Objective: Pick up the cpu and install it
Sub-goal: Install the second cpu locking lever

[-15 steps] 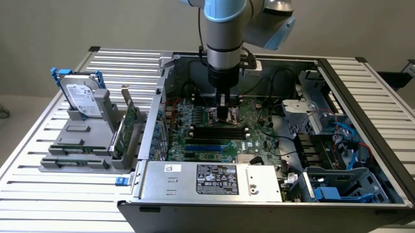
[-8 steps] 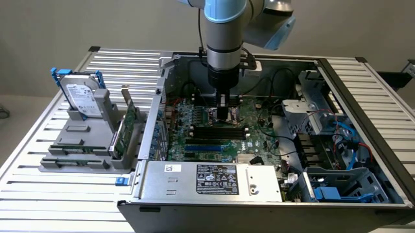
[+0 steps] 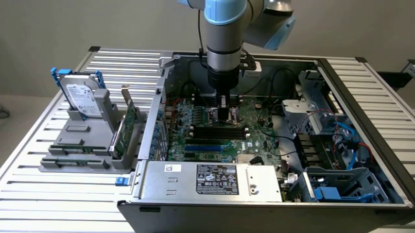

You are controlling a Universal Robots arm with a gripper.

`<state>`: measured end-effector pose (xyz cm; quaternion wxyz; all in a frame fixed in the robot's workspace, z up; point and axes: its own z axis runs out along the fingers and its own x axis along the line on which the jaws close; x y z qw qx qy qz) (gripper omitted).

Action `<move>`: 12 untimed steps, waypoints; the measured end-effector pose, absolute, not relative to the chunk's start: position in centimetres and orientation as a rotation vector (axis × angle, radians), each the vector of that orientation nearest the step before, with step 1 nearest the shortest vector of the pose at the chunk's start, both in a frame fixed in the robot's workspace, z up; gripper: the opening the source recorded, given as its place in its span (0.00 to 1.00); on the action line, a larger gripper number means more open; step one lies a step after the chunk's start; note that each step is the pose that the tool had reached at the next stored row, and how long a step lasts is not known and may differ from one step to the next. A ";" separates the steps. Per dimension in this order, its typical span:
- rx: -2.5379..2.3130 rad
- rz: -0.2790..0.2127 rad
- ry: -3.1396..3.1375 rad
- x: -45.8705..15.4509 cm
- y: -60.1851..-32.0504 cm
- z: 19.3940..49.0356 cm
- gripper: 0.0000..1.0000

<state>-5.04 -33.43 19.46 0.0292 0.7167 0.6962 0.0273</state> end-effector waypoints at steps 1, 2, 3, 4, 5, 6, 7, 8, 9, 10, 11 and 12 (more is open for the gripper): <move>2.206 0.085 2.152 -5.0 -33.4 19.4 0.63; 2.203 0.085 2.156 -5.0 -33.4 19.4 0.63; 2.199 0.085 2.160 -5.0 -33.4 19.3 0.63; 2.196 0.085 2.164 -5.0 -33.4 19.3 0.63; 2.193 0.085 2.166 -5.0 -33.4 19.3 0.63; 2.191 0.085 2.169 -5.0 -33.4 19.3 0.63; 2.189 0.085 2.171 -5.0 -33.4 19.3 0.63; 2.188 0.085 2.172 -5.0 -33.4 19.3 0.63; 2.187 0.083 2.172 -5.0 -33.4 19.3 0.63; 2.187 0.084 2.173 -5.0 -33.4 19.3 0.60; 2.187 0.084 2.174 -5.0 -33.4 19.3 0.57; 2.187 0.084 2.174 -5.0 -33.4 19.2 0.57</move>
